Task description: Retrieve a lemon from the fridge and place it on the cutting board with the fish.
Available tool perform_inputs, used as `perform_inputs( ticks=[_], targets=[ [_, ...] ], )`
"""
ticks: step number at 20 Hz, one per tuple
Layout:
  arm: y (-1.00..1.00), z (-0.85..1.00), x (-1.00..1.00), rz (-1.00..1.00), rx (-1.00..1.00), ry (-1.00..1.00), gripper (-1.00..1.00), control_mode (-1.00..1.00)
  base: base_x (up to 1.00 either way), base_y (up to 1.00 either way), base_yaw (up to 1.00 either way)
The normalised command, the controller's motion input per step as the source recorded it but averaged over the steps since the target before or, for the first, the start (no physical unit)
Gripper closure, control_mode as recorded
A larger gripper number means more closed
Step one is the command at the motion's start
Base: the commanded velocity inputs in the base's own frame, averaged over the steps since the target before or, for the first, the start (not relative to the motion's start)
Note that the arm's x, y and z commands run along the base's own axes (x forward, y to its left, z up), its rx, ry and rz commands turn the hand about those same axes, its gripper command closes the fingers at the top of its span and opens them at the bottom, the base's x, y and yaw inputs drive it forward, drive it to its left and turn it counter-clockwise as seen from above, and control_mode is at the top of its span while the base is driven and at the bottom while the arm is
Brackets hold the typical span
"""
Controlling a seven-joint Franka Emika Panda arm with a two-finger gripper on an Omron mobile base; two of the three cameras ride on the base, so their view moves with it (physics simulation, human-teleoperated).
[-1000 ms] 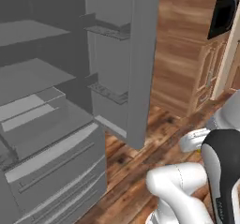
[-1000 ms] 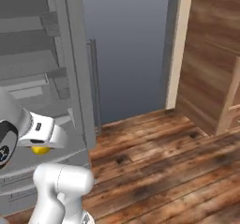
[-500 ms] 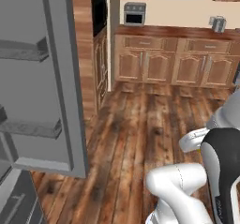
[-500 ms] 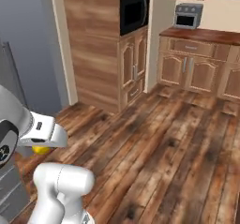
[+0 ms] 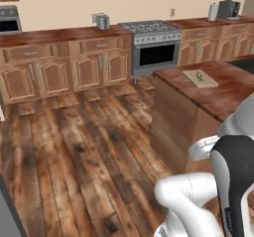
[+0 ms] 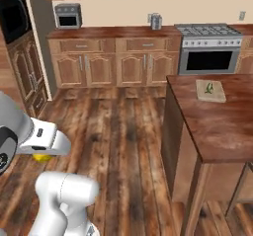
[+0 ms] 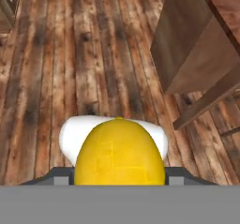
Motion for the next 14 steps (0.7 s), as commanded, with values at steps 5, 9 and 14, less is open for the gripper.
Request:
perform_inputs(
  ticks=[5,9,14],
  targets=[
    [0.00,0.00,0.00,0.00,0.00,0.00,1.00,1.00,0.60,-0.58,-0.57],
    [0.00,0.00,0.00,0.00,0.00,0.00,1.00,1.00,0.91,-0.65,-0.20],
    [0.00,0.00,0.00,0.00,0.00,0.00,1.00,1.00,0.66,-0.44,-0.04]
  ],
)
